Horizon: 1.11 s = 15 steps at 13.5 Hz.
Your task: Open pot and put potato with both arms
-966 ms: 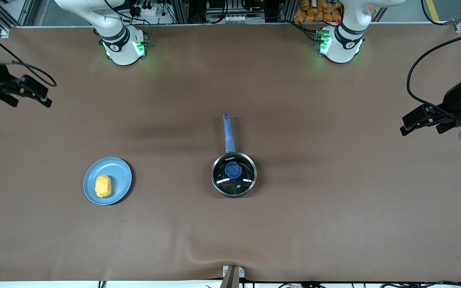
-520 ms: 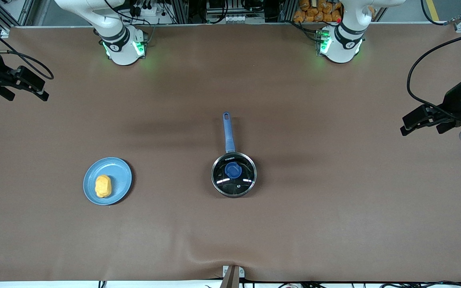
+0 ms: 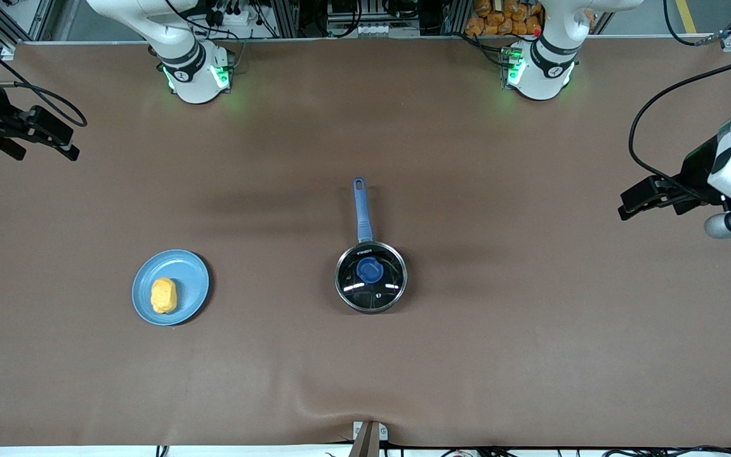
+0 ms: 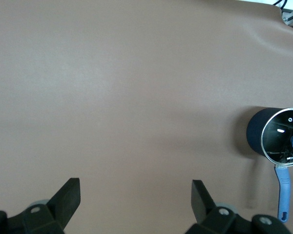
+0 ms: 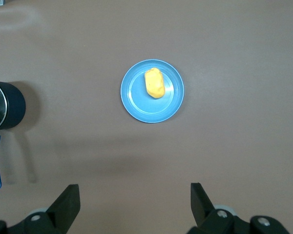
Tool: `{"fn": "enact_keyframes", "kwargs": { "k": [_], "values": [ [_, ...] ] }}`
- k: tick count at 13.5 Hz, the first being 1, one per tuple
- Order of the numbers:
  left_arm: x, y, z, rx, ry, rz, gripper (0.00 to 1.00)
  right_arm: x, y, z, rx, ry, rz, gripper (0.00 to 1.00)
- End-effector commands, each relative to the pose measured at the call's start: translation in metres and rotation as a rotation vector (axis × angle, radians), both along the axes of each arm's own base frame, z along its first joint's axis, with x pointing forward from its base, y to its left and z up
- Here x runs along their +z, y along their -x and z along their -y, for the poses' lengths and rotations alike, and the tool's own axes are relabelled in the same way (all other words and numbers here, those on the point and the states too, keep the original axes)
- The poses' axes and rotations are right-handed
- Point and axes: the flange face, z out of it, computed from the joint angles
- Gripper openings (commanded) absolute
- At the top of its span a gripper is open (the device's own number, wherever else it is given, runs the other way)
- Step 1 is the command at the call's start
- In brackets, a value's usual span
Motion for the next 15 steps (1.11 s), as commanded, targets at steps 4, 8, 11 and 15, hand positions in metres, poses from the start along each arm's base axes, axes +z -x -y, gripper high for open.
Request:
{"fn": "enact_keyframes", "kwargs": {
  "k": [4,8,11,15],
  "values": [
    [-0.015,0.003,0.064,0.012,0.019,-0.033,1.0,-0.054,-0.038,-0.007,-0.015,0.022,-0.022,1.0],
    [-0.045,-0.007,0.151,0.13,0.06,0.036,1.0,-0.134,-0.08,-0.011,-0.016,0.034,-0.045,1.0],
    [-0.079,-0.004,0.214,0.174,0.082,0.042,1.0,-0.183,-0.103,-0.012,-0.002,0.044,-0.05,1.0],
    [-0.122,-0.005,0.27,0.163,0.135,0.063,1.0,-0.249,-0.131,-0.009,0.074,0.061,-0.02,1.0]
  ]
}}
